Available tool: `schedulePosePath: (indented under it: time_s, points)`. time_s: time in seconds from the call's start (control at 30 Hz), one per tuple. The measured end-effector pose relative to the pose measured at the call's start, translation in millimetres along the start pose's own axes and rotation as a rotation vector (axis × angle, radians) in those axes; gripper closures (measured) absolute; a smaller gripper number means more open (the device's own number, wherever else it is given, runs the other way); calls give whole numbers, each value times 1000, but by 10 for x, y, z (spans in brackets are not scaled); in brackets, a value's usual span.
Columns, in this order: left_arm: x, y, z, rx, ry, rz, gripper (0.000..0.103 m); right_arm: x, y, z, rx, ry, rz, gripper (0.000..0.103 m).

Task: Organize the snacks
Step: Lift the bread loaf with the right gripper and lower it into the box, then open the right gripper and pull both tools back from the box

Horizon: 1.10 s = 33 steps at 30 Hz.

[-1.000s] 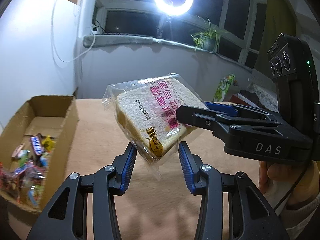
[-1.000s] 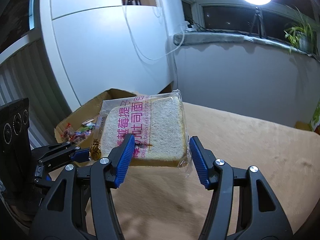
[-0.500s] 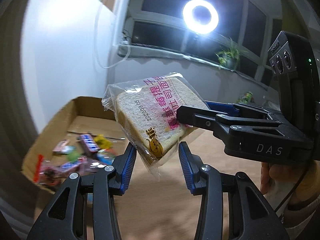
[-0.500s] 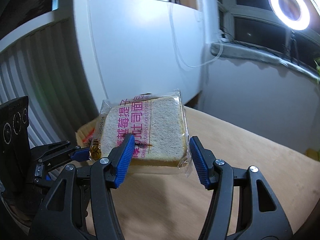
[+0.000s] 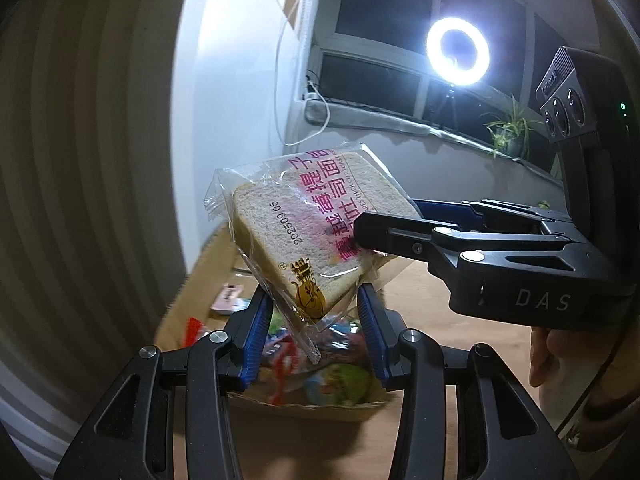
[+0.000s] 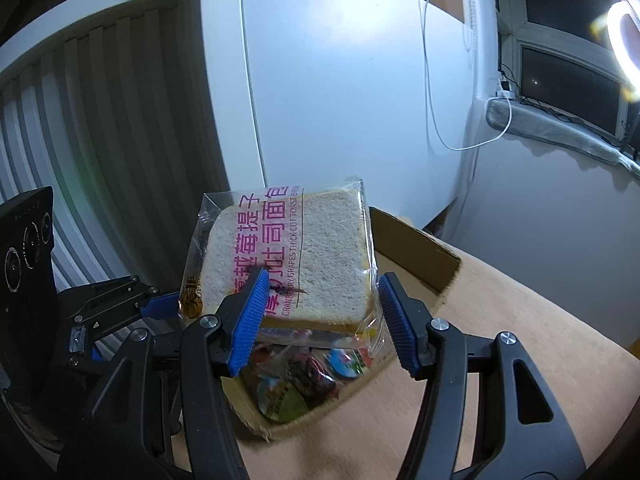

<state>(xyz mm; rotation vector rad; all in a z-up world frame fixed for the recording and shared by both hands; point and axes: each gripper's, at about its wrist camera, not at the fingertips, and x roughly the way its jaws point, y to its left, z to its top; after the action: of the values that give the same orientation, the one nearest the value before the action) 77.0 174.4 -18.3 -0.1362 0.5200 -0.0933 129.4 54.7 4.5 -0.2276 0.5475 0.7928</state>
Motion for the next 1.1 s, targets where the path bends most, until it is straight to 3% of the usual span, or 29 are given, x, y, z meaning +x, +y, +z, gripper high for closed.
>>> schedulePosePath:
  time_s: [0.4,0.43,0.47,0.53,0.63,0.73,0.8,0.9,1.1]
  points:
    - [143,117,-24,-8,16,-3,60,204,-44,-17,3,19,-17,43]
    - [173,128,-36,-17,20,4,50,237,-57,-42,-8,28,-59,43]
    - [160,161,-50,-20,25,25,33,251,-88,-62,-6,31,-90,43]
    - [123,187,-84,-25,13,71,29,196,-122,-122,23,21,-63,43]
    - [51,208,-101,-27,5,82,28,112,-146,-188,32,13,-83,42]
    - [-33,196,-99,-17,-11,107,27,1,-134,-271,26,5,-106,26]
    - [-101,178,-101,-12,-25,115,24,-70,-138,-304,36,-6,-113,26]
    - [-158,150,-109,7,-35,132,23,-154,-142,-350,36,-17,-130,15]
    - [-228,91,-117,28,-42,153,23,-306,-94,-402,29,-39,-144,12]
